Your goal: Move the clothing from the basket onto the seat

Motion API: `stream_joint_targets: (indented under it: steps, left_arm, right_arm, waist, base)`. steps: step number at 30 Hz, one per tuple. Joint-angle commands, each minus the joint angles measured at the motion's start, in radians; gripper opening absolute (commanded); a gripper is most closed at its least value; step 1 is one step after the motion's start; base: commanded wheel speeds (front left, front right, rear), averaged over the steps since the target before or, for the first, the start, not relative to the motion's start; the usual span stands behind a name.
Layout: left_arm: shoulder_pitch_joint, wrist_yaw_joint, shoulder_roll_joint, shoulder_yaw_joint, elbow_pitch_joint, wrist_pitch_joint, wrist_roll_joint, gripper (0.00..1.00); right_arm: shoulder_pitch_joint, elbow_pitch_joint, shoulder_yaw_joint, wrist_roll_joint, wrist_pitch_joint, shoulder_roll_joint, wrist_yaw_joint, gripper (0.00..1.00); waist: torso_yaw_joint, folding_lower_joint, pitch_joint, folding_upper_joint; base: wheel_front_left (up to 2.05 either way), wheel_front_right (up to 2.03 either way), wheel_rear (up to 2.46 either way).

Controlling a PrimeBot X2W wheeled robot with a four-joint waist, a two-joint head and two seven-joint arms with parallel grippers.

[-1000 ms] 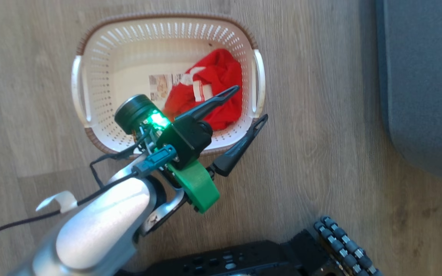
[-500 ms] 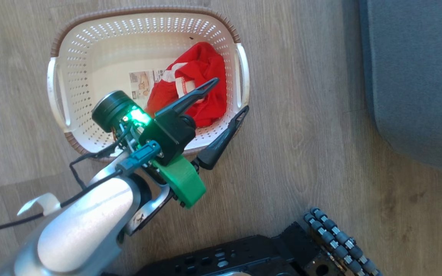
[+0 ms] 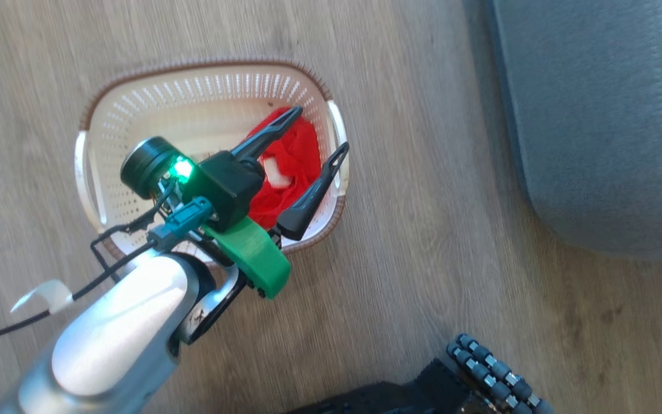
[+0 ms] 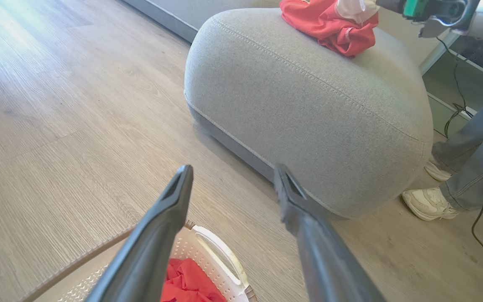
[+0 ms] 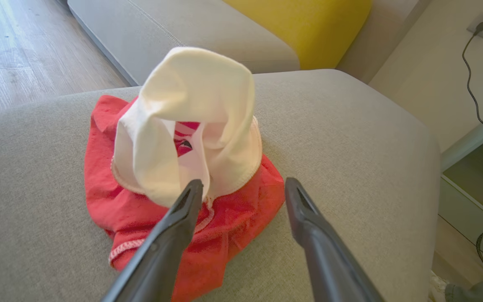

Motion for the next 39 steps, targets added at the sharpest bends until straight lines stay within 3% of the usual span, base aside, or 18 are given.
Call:
stream_joint_targets:
  steps: [1, 6, 12, 20, 24, 32, 39]
  left_arm:
    - [0.017, 0.004, 0.002, 0.038, -0.015, -0.017, -0.009, 1.0]
    - [0.049, 0.022, -0.011, 0.072, 0.044, -0.072, -0.047, 1.0]
    - [0.105, 0.047, -0.03, 0.122, 0.122, -0.151, -0.102, 1.0]
    - [0.196, 0.085, -0.026, 0.215, 0.242, -0.245, -0.174, 1.0]
    - [0.243, 0.097, -0.015, 0.282, 0.303, -0.276, -0.2, 1.0]
    - [0.305, 0.091, -0.011, 0.35, 0.342, -0.291, -0.191, 1.0]
    - [0.381, 0.09, -0.013, 0.408, 0.331, -0.292, -0.16, 1.0]
  right_arm:
    - [0.048, -0.053, 0.031, 0.033, -0.018, -0.043, 0.007, 1.0]
    - [0.194, -0.156, 0.136, 0.133, -0.053, -0.062, 0.007, 1.0]
    - [0.366, -0.328, 0.247, 0.211, -0.069, -0.072, 0.007, 1.0]
    - [0.574, -0.614, 0.307, 0.226, -0.066, -0.004, 0.007, 1.0]
    - [0.688, -0.734, 0.326, 0.226, -0.051, 0.07, 0.007, 1.0]
    - [0.842, -0.788, 0.399, 0.186, -0.076, 0.175, 0.007, 1.0]
    - [0.966, -0.728, 0.501, 0.111, -0.144, 0.219, 0.007, 1.0]
  waist:
    - [-0.009, 0.0, -0.053, 0.0]
    - [0.003, 0.0, -0.145, 0.0]
    - [0.064, 0.0, -0.261, 0.0]
    - [0.165, 0.0, -0.403, 0.0]
    - [0.22, 0.0, -0.465, 0.0]
    - [0.287, 0.0, -0.537, 0.0]
    - [0.303, 0.0, -0.606, 0.0]
  base:
    - [0.0, 0.0, 0.0]
    - [0.0, 0.0, 0.0]
    - [0.0, 0.0, 0.0]
    - [0.0, 0.0, 0.0]
    - [0.0, 0.0, 0.0]
    - [0.0, 0.0, 0.0]
    - [0.0, 0.0, 0.0]
